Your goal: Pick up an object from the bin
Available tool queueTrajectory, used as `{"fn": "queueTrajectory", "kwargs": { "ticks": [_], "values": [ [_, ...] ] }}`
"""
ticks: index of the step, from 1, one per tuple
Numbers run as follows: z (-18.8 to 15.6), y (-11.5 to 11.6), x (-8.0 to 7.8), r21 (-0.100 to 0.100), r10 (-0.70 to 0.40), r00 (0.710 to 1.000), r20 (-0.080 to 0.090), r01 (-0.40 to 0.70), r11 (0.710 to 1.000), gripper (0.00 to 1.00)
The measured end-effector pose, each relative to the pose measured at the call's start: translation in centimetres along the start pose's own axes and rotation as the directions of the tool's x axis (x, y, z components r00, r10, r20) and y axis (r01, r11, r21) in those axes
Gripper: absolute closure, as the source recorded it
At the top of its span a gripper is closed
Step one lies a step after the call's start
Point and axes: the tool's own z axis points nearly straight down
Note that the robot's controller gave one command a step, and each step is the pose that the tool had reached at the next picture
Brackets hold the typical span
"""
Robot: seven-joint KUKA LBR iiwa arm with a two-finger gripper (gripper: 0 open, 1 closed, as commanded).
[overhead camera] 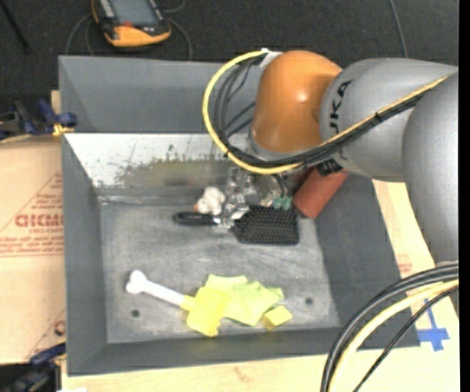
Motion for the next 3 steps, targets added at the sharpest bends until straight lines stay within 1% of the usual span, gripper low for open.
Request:
{"fn": "queueTrajectory", "kwargs": {
  "ticks": [1, 2, 3],
  "values": [
    [-4.8, 0.0, -0.4, 0.001, -0.003, 1.0, 0.012, 0.003, 1.0, 1.0],
    [-10.1, 0.2, 0.4, 0.001, -0.036, 0.999, 0.002, 0.036, 0.999, 1.0],
    [0.4, -3.7, 0.1, -0.001, 0.007, 1.0, 0.009, -0.007, 1.0, 0.0]
  ]
}}
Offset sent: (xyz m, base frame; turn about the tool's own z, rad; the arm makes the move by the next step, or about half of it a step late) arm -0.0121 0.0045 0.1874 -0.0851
